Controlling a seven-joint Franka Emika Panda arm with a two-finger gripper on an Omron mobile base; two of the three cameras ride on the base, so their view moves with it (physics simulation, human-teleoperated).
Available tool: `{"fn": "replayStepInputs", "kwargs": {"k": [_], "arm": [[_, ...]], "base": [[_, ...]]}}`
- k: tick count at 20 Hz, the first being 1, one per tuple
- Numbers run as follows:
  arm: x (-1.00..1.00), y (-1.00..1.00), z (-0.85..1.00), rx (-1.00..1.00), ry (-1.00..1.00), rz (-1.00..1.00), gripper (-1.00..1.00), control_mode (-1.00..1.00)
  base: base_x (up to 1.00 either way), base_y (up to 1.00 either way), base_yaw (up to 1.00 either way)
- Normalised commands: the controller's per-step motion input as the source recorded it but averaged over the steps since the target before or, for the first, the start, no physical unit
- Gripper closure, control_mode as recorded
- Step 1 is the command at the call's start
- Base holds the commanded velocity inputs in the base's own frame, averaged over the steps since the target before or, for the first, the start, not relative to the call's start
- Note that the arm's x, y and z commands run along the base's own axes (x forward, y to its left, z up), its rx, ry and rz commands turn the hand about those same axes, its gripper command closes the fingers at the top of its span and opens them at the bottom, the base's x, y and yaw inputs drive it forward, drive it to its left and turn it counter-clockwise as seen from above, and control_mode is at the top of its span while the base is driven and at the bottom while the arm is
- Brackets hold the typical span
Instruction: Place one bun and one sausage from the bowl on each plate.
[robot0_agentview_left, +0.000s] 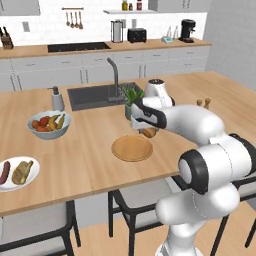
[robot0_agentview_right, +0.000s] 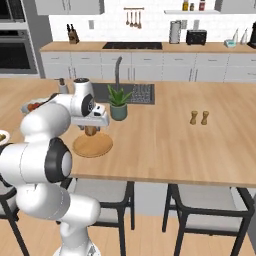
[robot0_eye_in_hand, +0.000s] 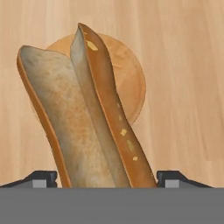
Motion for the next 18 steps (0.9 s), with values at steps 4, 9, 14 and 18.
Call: {"fn": "replayStepInputs", "kwargs": {"k": [4,9,14,18], "arm": [[0.0,0.0,0.0,0.0,0.0,0.0,1.0,1.0],[0.72,-0.11,-0.38,0.03,-0.01,0.07,1.0,-1.0],[0.72,-0.03,-0.8,0.0,0.0,0.03,1.0,-1.0],[0.4,0.0,-0.64,0.0,0.0,0.0,1.0,-1.0]], "base": [[0.43,-0.02,0.09],[0.0,0.0,0.0],[0.0,0.0,0.0],[0.0,0.0,0.0]]}}
